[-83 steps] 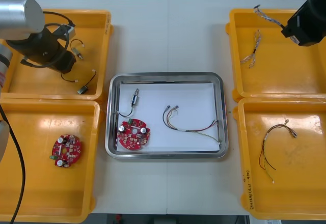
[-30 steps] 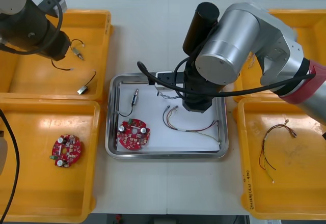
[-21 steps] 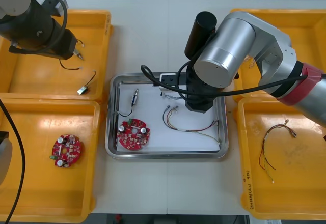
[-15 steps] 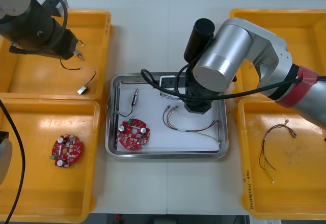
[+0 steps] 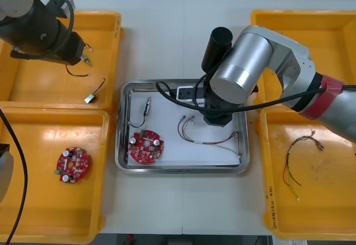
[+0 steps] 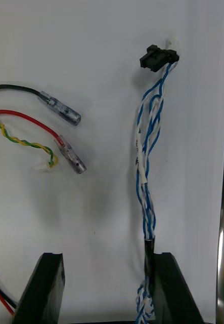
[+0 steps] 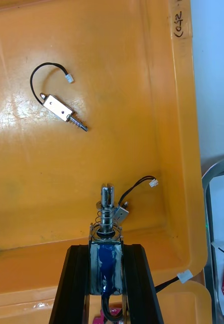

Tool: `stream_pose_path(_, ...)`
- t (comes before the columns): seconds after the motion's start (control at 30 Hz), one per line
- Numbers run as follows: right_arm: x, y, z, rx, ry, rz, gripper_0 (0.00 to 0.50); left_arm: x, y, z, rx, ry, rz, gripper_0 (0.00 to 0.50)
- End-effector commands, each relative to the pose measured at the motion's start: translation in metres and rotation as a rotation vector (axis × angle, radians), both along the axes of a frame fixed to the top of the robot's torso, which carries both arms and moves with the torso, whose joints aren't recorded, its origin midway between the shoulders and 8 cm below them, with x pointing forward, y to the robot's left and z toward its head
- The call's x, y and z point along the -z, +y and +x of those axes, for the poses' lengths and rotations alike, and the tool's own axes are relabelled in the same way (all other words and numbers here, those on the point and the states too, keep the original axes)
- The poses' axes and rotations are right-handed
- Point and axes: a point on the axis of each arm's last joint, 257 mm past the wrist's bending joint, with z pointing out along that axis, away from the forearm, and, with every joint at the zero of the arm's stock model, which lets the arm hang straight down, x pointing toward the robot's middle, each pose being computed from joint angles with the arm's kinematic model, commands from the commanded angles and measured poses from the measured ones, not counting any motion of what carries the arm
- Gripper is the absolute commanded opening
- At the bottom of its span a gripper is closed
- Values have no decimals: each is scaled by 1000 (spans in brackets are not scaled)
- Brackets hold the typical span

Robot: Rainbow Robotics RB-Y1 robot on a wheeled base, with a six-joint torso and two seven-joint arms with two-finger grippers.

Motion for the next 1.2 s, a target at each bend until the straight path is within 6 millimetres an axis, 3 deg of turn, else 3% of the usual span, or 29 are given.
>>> stream_pose_path(0.03, -24, 14, 7, -34, -16, 21, 500, -10, -10, -2, -29, -29, -51, 3)
stream_pose_path(0.37, -38, 12, -3, -20, 15, 20, 500, -10, -12, -2, -26, -28, -51, 3)
stream_pose_path(0.8, -57, 26, 2, -36, -21, 39, 500, -10, -15, -3, -23, -28, -59, 4)
stream_pose_path(1.03, -61, 23, 2, -30, -20, 25, 500, -11, -15, -3, -24, -30, -58, 4)
stream_pose_path(1.2, -85, 21, -7, 5, 6, 30, 500, -12, -16, -3, -19, -34, -61, 2)
